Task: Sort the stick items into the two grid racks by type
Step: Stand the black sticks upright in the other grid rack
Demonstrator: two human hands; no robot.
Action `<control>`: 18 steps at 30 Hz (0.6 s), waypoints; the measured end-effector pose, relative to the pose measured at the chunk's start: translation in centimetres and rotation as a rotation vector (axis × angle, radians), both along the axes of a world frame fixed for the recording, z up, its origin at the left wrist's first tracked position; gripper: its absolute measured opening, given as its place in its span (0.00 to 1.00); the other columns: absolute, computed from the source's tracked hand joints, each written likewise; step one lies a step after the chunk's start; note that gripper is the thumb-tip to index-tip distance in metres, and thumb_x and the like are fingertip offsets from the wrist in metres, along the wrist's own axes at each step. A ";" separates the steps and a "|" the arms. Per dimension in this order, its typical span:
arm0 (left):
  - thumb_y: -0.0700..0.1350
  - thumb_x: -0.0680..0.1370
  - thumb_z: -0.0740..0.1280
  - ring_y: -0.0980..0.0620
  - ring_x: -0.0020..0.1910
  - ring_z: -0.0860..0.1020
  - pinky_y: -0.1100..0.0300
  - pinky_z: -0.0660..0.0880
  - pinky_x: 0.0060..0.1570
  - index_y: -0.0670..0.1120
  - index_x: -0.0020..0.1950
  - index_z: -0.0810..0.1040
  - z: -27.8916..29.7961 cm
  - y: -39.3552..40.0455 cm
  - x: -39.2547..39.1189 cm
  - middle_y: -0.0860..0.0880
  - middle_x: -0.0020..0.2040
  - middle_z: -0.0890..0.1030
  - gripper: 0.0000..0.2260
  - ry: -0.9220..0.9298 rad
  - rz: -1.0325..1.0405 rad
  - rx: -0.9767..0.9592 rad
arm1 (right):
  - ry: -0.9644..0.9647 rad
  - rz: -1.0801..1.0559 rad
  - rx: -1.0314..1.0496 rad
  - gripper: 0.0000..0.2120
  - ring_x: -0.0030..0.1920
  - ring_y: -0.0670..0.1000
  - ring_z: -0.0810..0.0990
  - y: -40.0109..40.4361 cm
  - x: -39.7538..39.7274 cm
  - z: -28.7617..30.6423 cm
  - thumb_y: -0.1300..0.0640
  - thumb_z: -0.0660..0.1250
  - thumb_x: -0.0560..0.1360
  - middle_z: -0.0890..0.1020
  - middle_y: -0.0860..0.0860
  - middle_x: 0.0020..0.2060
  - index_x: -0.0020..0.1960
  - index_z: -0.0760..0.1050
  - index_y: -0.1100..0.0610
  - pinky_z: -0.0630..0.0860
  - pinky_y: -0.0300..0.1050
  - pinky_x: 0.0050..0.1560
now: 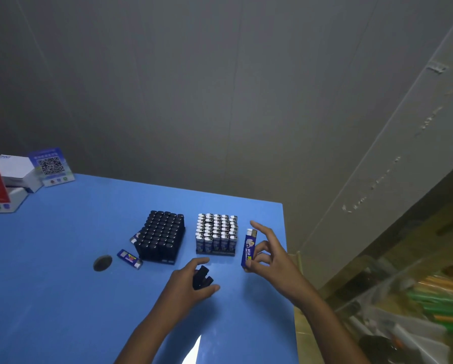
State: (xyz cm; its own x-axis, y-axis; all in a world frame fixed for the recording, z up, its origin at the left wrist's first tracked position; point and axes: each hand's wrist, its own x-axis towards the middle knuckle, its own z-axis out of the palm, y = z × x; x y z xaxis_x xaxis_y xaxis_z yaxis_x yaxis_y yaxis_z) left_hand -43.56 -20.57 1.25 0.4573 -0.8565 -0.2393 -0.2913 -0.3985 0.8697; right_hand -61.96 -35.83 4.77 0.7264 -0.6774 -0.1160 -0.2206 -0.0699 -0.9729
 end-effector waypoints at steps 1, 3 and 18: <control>0.52 0.69 0.78 0.63 0.33 0.78 0.67 0.73 0.39 0.57 0.66 0.73 -0.1 -0.2 0.5 0.53 0.50 0.80 0.27 0.003 -0.002 -0.001 | 0.015 0.011 -0.033 0.34 0.46 0.55 0.85 0.0 0.5 0.2 0.63 0.73 0.75 0.78 0.56 0.47 0.72 0.65 0.36 0.80 0.46 0.57; 0.51 0.69 0.78 0.63 0.33 0.78 0.67 0.73 0.38 0.57 0.65 0.73 -0.3 -0.6 1.3 0.53 0.50 0.80 0.27 0.015 -0.007 -0.002 | 0.032 0.006 -0.080 0.31 0.44 0.53 0.85 -0.1 1.4 0.3 0.64 0.72 0.75 0.78 0.55 0.46 0.70 0.68 0.38 0.81 0.48 0.56; 0.49 0.69 0.79 0.69 0.45 0.79 0.64 0.77 0.48 0.58 0.62 0.75 -2.3 -1.7 7.1 0.55 0.48 0.80 0.24 0.073 -0.034 0.016 | 0.204 -0.216 -0.482 0.07 0.42 0.46 0.79 -2.4 8.1 -6.0 0.62 0.74 0.73 0.80 0.45 0.39 0.47 0.80 0.52 0.76 0.38 0.43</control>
